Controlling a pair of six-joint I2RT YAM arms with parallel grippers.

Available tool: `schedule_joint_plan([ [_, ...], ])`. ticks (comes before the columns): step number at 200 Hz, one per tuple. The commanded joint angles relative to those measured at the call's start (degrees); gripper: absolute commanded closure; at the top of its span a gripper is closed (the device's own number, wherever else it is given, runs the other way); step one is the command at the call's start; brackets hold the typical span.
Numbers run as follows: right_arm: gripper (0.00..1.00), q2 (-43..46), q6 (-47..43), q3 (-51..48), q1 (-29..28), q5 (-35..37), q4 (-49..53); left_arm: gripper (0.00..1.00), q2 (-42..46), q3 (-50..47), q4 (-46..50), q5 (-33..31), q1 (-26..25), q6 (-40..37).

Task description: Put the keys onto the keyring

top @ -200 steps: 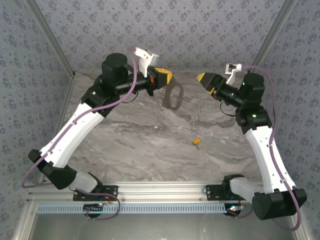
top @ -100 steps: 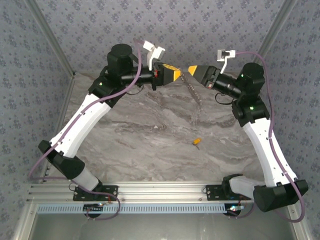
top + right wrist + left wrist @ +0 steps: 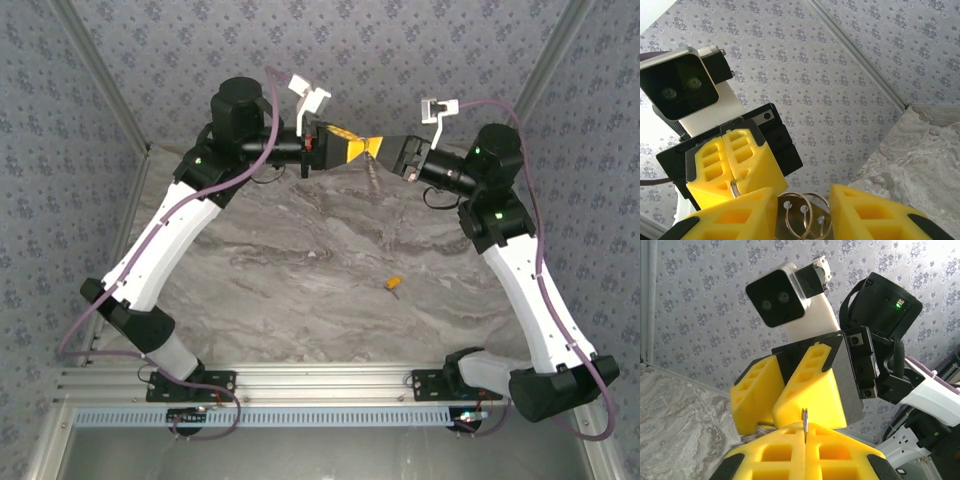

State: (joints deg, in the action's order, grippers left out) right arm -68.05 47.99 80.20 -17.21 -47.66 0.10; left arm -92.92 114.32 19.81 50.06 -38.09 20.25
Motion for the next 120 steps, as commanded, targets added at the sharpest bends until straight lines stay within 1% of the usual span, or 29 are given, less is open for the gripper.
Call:
schedule_joint_plan([
  [1,0.65,0.0,-1.2,2.5,-0.5,-1.7,-0.3,1.00,-0.5,2.0,0.4,2.8,0.2,0.1],
  [31,0.67,0.5,-1.5,2.9,-0.3,-2.4,1.0,1.00,-0.7,2.1,0.9,3.1,0.2,-0.2],
  [56,0.66,1.9,-1.9,2.3,2.4,-2.7,2.3,1.00,-1.0,2.8,1.9,3.7,0.2,-0.7],
  [74,0.60,3.0,-1.4,2.1,4.6,-3.4,2.3,1.00,-1.5,4.0,3.8,4.5,0.2,-1.6],
  [93,0.51,3.0,-1.4,3.0,5.5,-4.7,2.4,1.00,-1.9,5.1,5.8,5.1,0.1,-2.7],
  [120,0.49,1.9,-2.3,4.8,5.2,-6.4,3.0,1.00,-2.6,6.3,7.8,6.3,0.1,-3.7],
])
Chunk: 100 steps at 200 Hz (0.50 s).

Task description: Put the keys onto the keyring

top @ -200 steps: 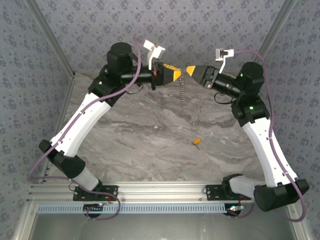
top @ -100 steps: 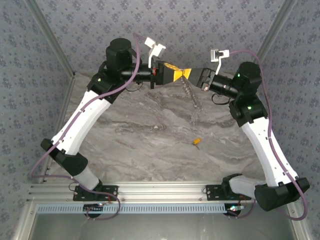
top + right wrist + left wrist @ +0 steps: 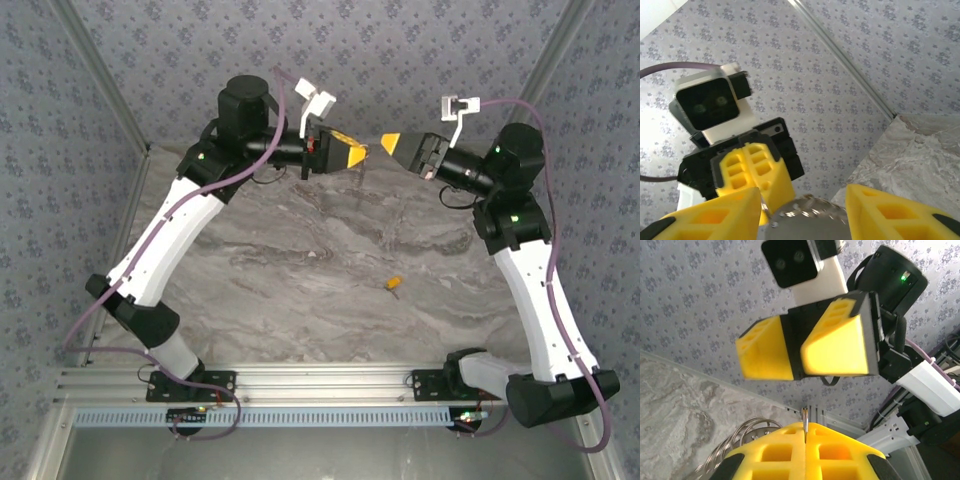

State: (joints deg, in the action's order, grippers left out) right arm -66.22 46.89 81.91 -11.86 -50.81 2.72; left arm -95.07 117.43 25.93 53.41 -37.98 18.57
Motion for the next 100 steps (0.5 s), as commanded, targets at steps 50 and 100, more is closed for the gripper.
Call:
schedule_joint_plan([
  [50,0.57,-1.2,-3.1,4.5,-2.8,-4.4,1.8,1.00,-2.0,5.7,3.6,4.9,0.1,-2.2],
  [100,0.66,-1.9,-4.1,4.5,-5.0,-3.8,2.6,1.00,-2.1,6.0,3.7,5.2,0.1,-2.3],
])
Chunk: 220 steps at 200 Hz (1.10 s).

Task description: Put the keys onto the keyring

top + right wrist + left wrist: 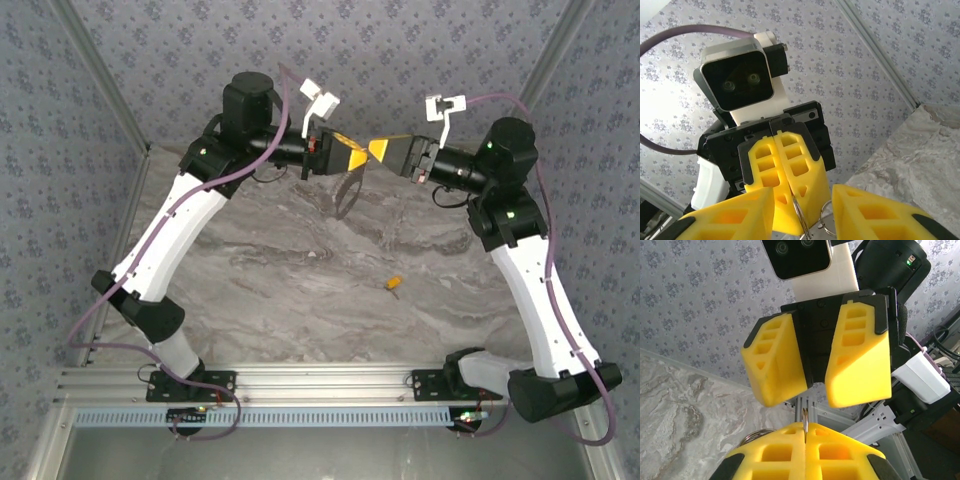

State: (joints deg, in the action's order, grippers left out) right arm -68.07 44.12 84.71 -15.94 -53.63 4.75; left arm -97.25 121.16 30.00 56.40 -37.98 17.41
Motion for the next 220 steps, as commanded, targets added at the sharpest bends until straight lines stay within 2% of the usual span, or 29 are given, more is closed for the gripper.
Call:
schedule_joint_plan([
  [1,0.66,-0.1,-1.3,1.7,-0.9,-1.0,0.6,1.00,0.1,2.2,-0.3,2.2,0.1,-1.1],
  [82,0.88,1.0,-2.2,-0.6,-0.7,-1.7,2.1,1.00,0.0,2.4,-0.5,1.6,0.1,-1.7],
  [93,0.89,1.2,-2.0,-0.9,-0.5,-2.0,2.0,1.00,-0.1,2.5,-0.5,1.6,0.2,-1.7],
  [117,0.83,1.2,-1.8,-1.1,-0.4,-2.6,1.9,1.00,-0.4,3.0,-0.4,1.4,0.1,-1.7],
  [140,0.83,1.2,-1.7,-1.2,-0.3,-3.3,1.8,1.00,-0.8,3.8,-0.2,1.4,0.2,-1.8],
  [171,0.89,1.7,-1.6,-2.4,-0.3,-3.8,1.5,1.00,-1.3,4.5,0.0,1.3,0.2,-1.6],
  [191,1.00,2.0,-1.1,-3.2,-0.3,-4.0,0.4,1.00,-1.4,4.7,-0.1,1.0,0.2,-1.4],
  [220,1.00,2.5,0.8,-4.7,-0.2,-3.4,-2.4,1.00,-1.4,4.7,-0.6,0.4,0.2,-0.6],
])
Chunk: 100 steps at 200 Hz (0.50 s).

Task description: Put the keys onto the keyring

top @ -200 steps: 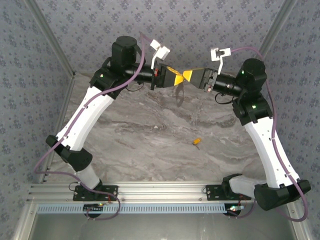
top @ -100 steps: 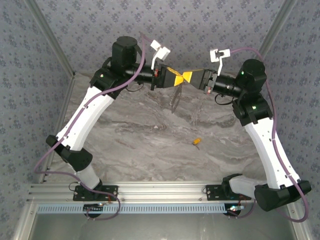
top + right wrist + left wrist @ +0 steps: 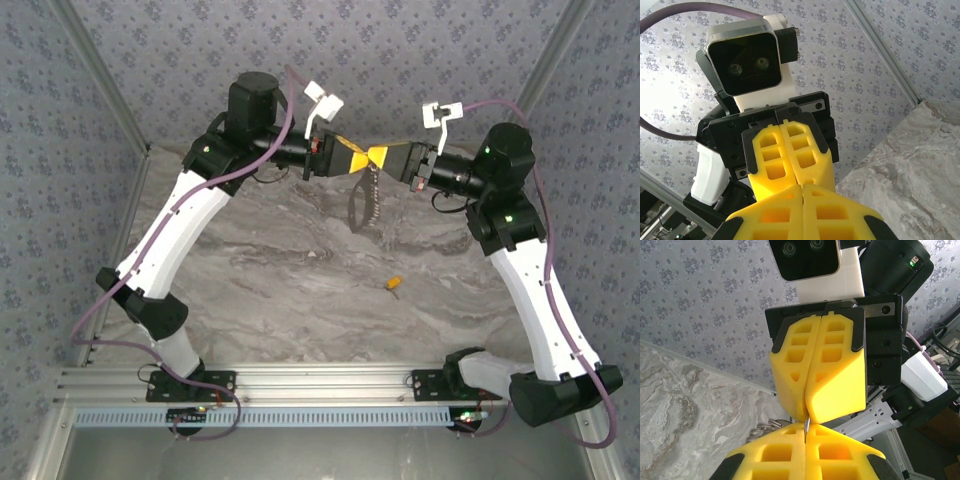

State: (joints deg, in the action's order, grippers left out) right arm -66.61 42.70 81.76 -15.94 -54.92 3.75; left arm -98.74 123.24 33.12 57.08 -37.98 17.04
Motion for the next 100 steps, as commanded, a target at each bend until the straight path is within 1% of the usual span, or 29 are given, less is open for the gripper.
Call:
schedule_joint_plan([
  [1,1.00,1.1,2.2,-1.8,-0.2,-2.0,-1.5,1.00,0.1,2.6,-3.8,-0.4,0.1,-0.2],
  [6,1.00,1.2,2.8,-2.2,-0.2,-1.5,-2.2,0.95,0.2,2.5,-3.9,-1.0,0.2,0.0],
  [17,1.00,1.7,3.8,-3.3,0.0,0.5,-4.0,0.77,0.5,1.8,-4.8,-2.8,0.2,0.9],
  [33,1.00,3.0,5.5,-5.2,0.7,4.1,-7.1,0.66,2.1,-1.1,-8.5,-6.3,0.1,3.1],
  [39,1.00,3.4,6.2,-6.0,1.1,5.2,-8.3,0.60,3.1,-3.0,-10.6,-8.2,0.1,4.3],
  [52,1.00,3.9,8.1,-7.1,2.3,6.9,-11.5,0.51,5.7,-7.5,-15.4,-12.2,0.2,6.5],
  [63,1.00,3.9,9.9,-7.4,3.1,7.6,-13.8,0.46,7.9,-10.9,-18.8,-15.8,0.1,8.3],
  [73,1.00,3.8,11.1,-7.3,3.6,8.1,-15.6,0.44,9.9,-14.4,-21.3,-18.8,0.2,9.5],
  [85,1.00,3.5,12.2,-7.1,3.9,8.9,-17.5,0.42,11.8,-17.3,-23.8,-22.1,0.2,11.2],
  [100,1.00,3.1,14.0,-6.9,3.9,10.0,-20.5,0.42,13.5,-20.2,-27.2,-24.4,0.1,13.4],
])
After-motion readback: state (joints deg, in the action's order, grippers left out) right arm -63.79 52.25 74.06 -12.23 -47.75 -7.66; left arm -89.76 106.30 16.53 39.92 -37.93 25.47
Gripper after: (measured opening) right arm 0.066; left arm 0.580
